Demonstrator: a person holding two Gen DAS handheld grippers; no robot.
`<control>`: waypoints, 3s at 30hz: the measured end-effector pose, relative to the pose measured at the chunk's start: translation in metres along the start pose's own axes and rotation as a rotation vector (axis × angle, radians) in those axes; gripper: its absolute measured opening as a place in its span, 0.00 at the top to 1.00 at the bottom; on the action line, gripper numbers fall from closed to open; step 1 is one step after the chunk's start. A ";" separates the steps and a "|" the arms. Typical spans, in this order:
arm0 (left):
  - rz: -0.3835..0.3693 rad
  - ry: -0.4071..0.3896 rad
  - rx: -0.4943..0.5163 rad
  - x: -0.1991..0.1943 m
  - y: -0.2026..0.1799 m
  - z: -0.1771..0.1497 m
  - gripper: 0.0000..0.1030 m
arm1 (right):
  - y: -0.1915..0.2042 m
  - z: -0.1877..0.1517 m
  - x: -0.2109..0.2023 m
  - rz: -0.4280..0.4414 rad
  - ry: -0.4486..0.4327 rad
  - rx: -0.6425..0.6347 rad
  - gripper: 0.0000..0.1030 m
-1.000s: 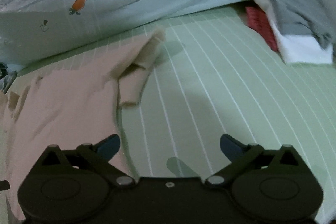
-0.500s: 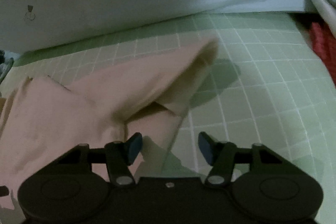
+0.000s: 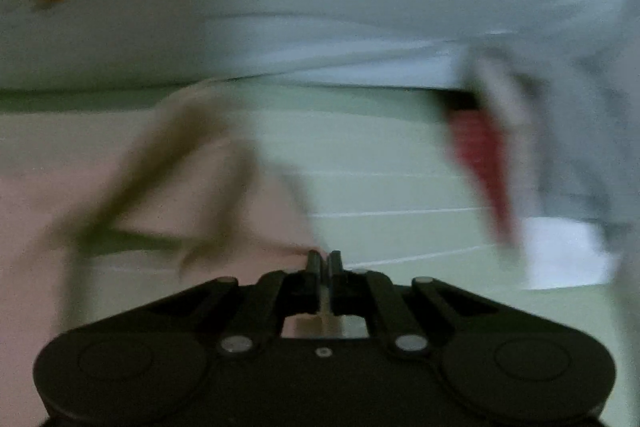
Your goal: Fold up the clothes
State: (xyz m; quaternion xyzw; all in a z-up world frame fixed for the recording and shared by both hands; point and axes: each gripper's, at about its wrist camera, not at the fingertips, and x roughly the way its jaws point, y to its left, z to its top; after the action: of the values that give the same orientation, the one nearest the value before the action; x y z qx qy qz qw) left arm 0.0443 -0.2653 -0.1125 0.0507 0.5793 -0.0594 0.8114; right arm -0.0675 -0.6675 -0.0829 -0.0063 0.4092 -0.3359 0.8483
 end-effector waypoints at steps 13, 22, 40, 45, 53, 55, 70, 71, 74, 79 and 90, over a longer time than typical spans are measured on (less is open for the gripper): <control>0.005 -0.003 -0.013 0.001 -0.001 0.000 0.00 | -0.085 -0.019 0.006 -0.146 0.069 0.227 0.69; 0.004 0.001 -0.012 0.001 -0.001 0.001 0.00 | -0.076 -0.016 0.024 0.188 0.173 0.748 0.40; 0.003 -0.019 -0.015 0.002 -0.002 0.000 0.00 | -0.078 -0.012 -0.030 0.149 -0.022 0.751 0.97; 0.005 -0.021 -0.017 0.001 -0.002 0.000 0.00 | -0.084 -0.086 0.005 0.144 0.276 0.865 0.81; 0.005 -0.010 -0.019 0.002 -0.001 0.002 0.00 | -0.112 -0.075 0.030 0.047 0.199 0.880 0.48; 0.006 -0.011 -0.023 0.001 -0.001 0.002 0.00 | -0.114 -0.068 0.044 0.000 0.203 0.825 0.49; 0.021 -0.051 -0.074 -0.006 0.009 0.012 0.00 | -0.114 -0.059 0.031 -0.293 0.203 0.518 0.84; 0.029 -0.059 -0.071 -0.007 0.012 0.015 0.00 | -0.105 -0.051 0.025 -0.291 0.172 0.475 0.75; 0.041 -0.067 -0.083 -0.005 0.021 0.024 0.00 | -0.071 -0.026 0.013 -0.173 0.071 0.344 0.48; 0.059 -0.050 -0.105 0.003 0.031 0.036 0.00 | 0.015 0.005 0.018 0.116 0.049 0.146 0.44; 0.025 -0.062 -0.115 0.013 0.039 0.044 0.00 | 0.127 0.012 0.025 0.479 0.069 -0.124 0.44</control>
State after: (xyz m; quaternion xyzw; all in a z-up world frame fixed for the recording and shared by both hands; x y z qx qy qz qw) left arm 0.0956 -0.2341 -0.1098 0.0094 0.5556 -0.0176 0.8312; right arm 0.0229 -0.5867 -0.1283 0.0506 0.4476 -0.0995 0.8873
